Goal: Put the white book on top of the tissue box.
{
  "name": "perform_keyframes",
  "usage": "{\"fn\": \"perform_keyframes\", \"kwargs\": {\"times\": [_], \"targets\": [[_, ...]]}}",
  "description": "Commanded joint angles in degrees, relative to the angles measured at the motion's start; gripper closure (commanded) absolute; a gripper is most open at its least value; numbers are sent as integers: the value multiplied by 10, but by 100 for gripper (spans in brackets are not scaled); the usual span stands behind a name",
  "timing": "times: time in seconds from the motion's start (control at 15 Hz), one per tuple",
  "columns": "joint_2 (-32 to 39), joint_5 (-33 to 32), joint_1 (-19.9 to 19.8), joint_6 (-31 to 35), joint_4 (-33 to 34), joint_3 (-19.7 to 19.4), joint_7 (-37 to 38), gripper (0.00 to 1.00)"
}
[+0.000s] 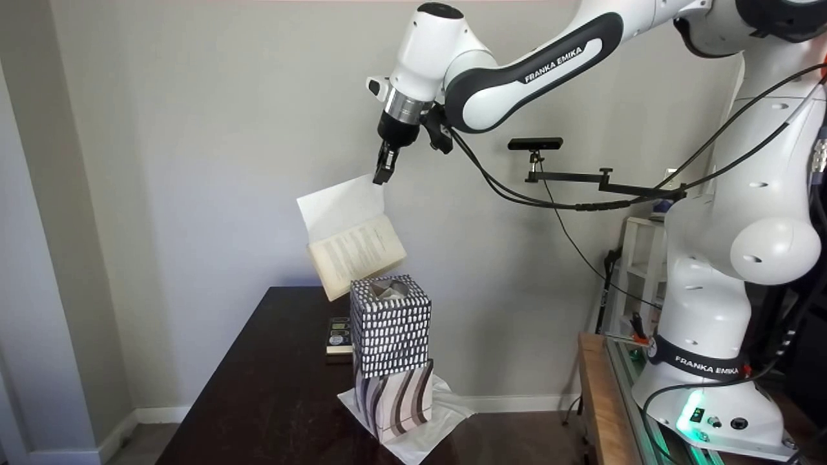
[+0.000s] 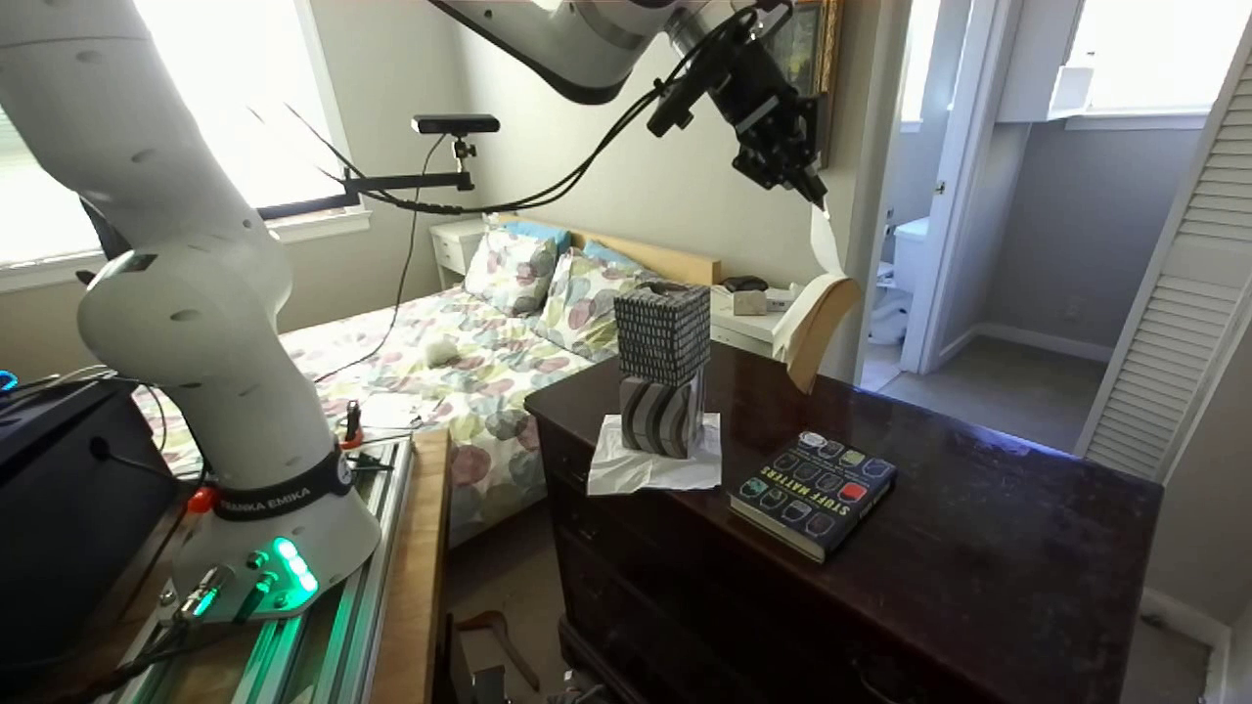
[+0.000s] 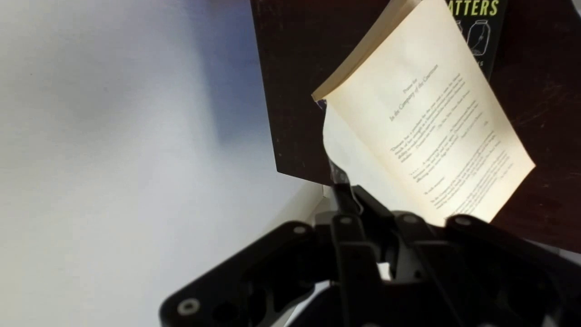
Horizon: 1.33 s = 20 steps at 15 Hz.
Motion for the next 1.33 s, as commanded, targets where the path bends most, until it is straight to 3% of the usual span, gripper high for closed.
{"fn": "perform_keyframes", "kwargs": {"times": [0.0,0.73,1.27], "targets": [[-22,-8,-12,-31,23,20,8,99],[-50,-6,-3,-80,88,65,-2,99],[-57,54,21,-100,103,80,-63,99]]}}
